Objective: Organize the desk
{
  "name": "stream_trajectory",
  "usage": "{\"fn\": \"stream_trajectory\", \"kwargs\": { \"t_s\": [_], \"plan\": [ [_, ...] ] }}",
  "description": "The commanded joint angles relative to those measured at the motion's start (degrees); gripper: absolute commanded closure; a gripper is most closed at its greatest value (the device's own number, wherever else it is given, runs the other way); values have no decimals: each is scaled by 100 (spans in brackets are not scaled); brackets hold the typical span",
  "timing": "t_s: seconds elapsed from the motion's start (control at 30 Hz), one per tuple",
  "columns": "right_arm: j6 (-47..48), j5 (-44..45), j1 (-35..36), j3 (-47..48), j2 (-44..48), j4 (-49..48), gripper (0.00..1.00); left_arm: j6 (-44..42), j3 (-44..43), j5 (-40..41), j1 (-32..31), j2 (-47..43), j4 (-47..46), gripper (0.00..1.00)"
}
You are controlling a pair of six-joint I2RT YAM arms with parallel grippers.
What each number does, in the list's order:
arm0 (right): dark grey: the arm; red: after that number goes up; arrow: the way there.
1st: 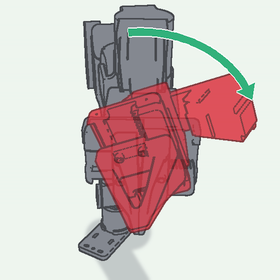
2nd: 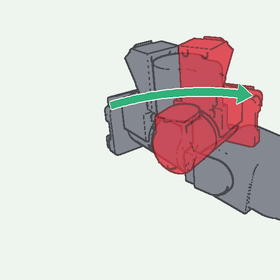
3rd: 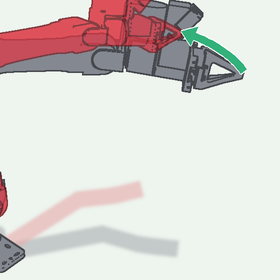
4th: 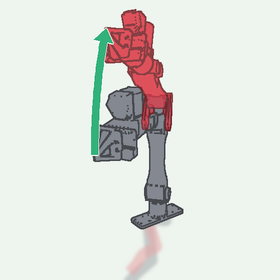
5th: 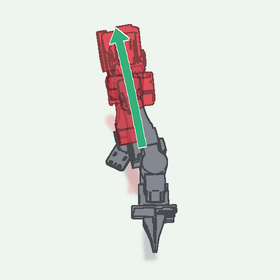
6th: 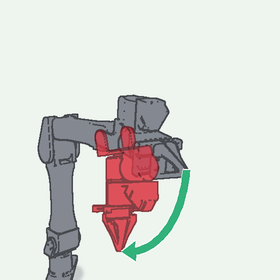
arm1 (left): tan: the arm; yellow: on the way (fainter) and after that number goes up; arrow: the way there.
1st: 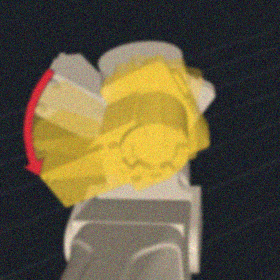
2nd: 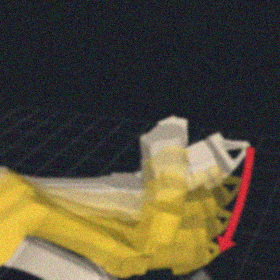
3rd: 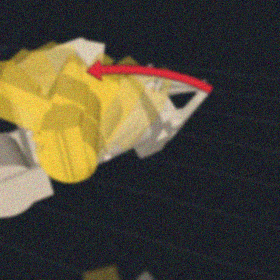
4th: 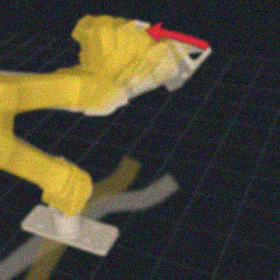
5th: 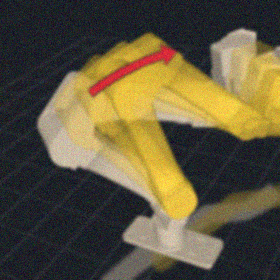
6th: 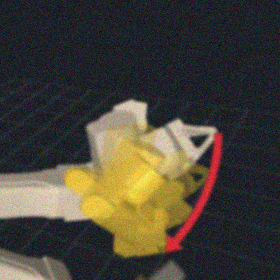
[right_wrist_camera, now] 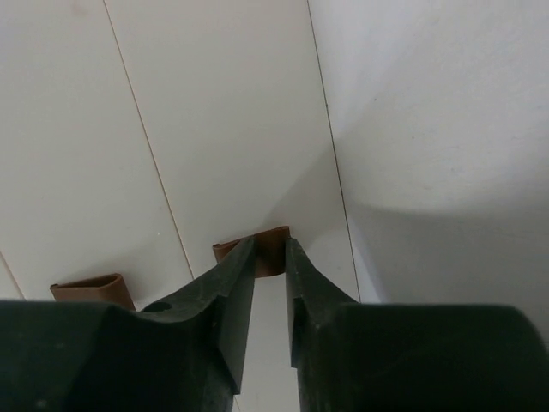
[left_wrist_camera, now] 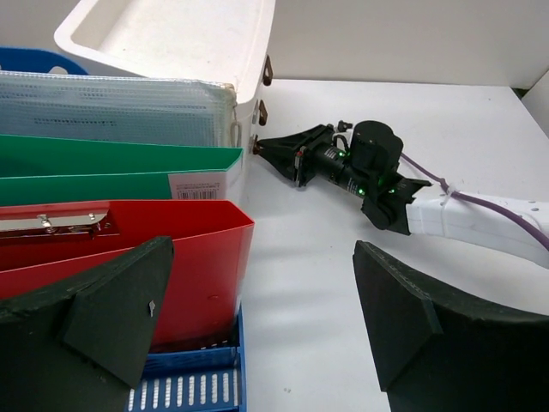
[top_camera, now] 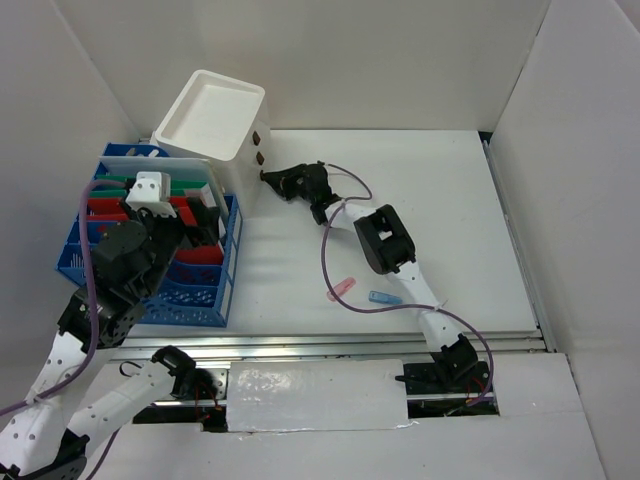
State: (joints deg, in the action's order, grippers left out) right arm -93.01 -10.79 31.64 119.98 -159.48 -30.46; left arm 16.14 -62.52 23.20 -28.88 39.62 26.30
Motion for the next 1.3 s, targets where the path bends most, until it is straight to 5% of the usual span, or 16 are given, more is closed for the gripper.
{"fn": "stream_trajectory", "kwargs": {
  "t_s": [0.0, 0.2, 1.0, 1.03, 1.1, 1.2, 1.27],
  "plan": [
    [-191, 226, 53, 34, -48, -408, 74, -155, 12, -193, 32, 11, -328, 0],
    [-209, 332, 44, -308, 110, -812, 100, -173, 47, -290, 41, 55, -354, 0],
    [20, 332, -676, -4079, 2263, -2711, 100, -182, 56, -62, 41, 152, -319, 1],
    [55, 279, -711, -4149, 2298, -2720, 98, -190, 56, -105, 41, 152, -310, 0],
    [160, 157, -773, -4176, 2394, -2816, 67, -199, 47, -166, 41, 195, -301, 1],
    [441, 68, -817, -4395, 2814, -2782, 45, -208, -5, -237, 41, 283, -249, 0],
    [731, 208, -870, -4790, 3202, -2511, 16, -260, -14, -525, 41, 310, -249, 0]
  ]
}}
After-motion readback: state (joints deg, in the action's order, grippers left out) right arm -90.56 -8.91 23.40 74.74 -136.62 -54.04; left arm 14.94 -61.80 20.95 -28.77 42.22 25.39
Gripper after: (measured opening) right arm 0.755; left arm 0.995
